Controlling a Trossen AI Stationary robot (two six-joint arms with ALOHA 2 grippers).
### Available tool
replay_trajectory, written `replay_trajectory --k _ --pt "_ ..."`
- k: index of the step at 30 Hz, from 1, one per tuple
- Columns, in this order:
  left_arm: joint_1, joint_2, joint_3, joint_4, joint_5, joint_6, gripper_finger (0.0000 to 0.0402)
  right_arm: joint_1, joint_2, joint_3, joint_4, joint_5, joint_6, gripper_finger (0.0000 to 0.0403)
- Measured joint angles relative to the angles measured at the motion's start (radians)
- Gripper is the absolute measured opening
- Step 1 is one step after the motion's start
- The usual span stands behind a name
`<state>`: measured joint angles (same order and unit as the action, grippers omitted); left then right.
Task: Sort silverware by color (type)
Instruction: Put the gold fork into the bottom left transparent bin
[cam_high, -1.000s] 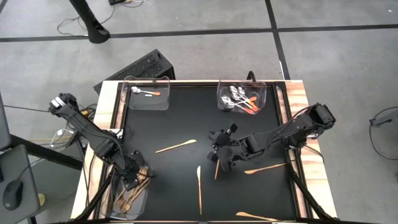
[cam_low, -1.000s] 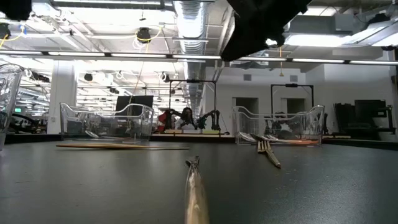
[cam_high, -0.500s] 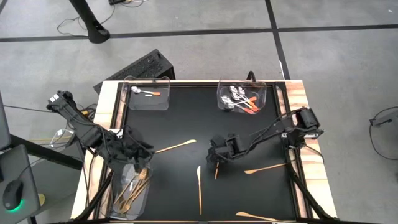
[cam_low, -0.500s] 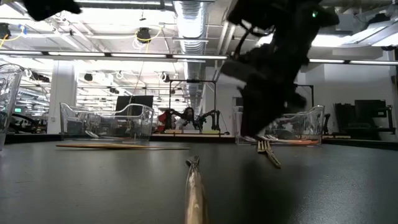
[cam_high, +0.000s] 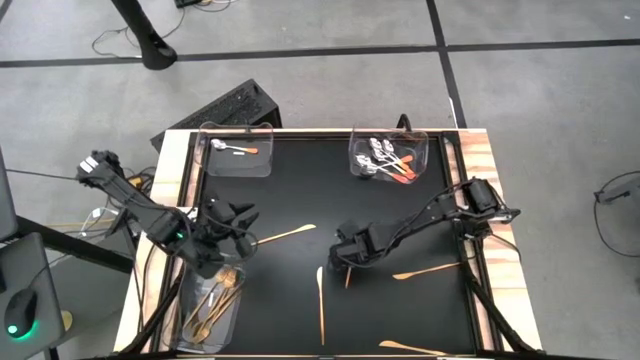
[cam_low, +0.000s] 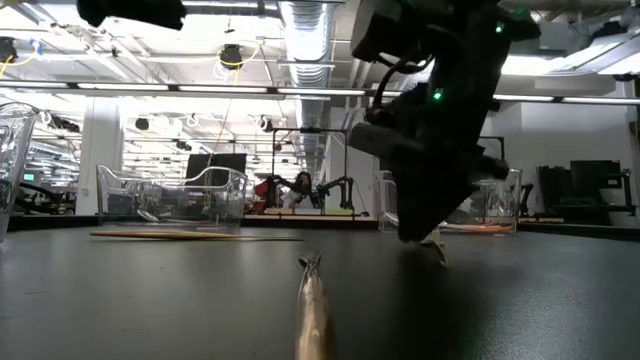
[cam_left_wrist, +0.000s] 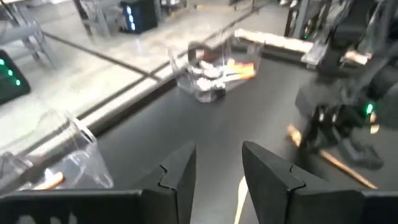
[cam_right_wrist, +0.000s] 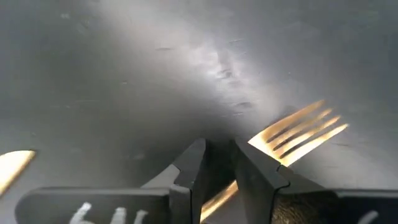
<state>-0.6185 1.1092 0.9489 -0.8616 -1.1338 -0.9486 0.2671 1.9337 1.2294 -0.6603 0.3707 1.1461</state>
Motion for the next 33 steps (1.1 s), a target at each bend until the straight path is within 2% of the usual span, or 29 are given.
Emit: replay_trajectory --k 6,14,29,33 --pt "0.033 0.085 0.000 0.000 0.084 -0.045 0.0115 0.000 0.004 0.020 -0.120 0.010 0.092 0.0109" --pt "0.048 0.170 0.000 0.000 0.084 -0.077 0.0115 0.021 0.005 0.020 -0.152 -0.019 0.166 0.0109" --pt "0.071 0.185 0.000 0.002 0.089 -0.088 0.0115 0.086 0.002 0.022 -0.146 -0.109 0.269 0.0109" --pt "0.071 0.185 0.000 0.008 0.080 -0.088 0.0115 0.095 0.002 0.022 -0.165 -0.089 0.268 0.0109"
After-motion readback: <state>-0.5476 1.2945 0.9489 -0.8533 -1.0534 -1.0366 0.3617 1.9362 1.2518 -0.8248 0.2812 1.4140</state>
